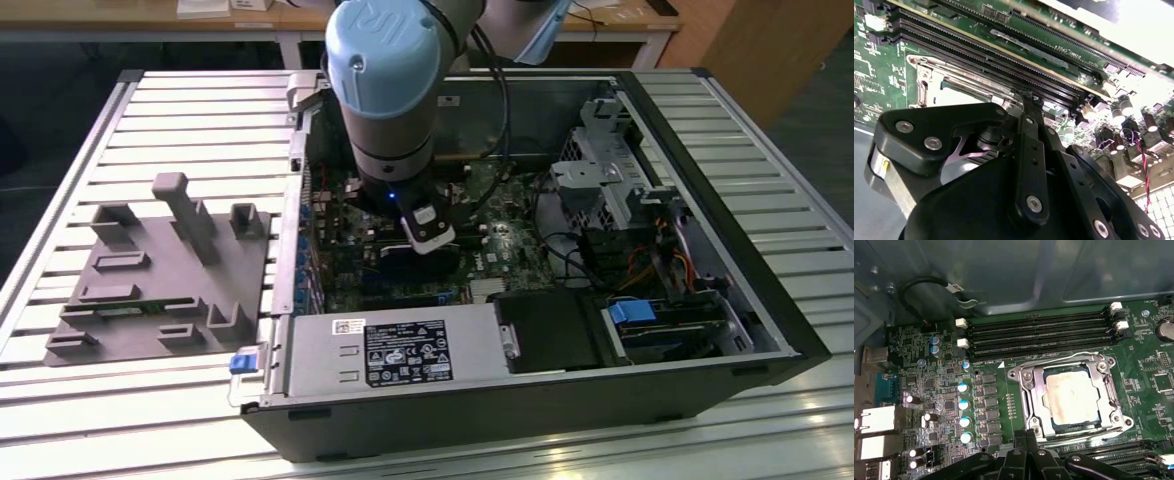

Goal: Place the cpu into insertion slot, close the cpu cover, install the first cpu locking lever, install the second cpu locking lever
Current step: 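Install the second cpu locking lever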

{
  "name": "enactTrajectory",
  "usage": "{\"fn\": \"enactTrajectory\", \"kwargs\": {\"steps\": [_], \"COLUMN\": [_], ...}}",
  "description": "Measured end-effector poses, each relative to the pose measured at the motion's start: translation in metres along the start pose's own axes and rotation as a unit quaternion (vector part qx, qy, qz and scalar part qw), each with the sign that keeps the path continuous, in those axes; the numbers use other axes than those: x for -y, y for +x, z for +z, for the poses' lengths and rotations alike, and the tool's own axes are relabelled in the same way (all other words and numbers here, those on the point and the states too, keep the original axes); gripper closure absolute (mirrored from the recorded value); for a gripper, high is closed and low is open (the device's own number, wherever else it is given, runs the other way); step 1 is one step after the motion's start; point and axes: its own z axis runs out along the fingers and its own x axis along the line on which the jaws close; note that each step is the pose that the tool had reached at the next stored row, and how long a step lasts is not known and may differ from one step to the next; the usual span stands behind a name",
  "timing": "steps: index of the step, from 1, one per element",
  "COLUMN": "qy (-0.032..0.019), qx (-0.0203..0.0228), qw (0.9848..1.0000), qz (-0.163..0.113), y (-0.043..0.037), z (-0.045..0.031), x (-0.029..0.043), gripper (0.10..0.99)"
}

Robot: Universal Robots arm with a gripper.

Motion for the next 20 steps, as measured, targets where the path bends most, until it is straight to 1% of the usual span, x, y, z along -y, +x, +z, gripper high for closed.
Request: {"fn": "enactTrajectory", "kwargs": {"steps": [4, 13, 17, 20], "qy": [0.0000, 0.0001, -0.0001, 0.0001], "qx": [-0.0001, 0.0000, 0.0000, 0.0000], "qw": [1.0000, 1.0000, 1.0000, 1.0000], "qz": [0.000, 0.000, 0.000, 0.000], "y": [0.0009, 0.0014, 0.0012, 0.0012], "z": [0.0014, 0.0014, -0.0021, -0.0066], "x": [0.0005, 0.0003, -0.0009, -0.0023], "gripper": [0.984, 0.984, 0.984, 0.984]}}
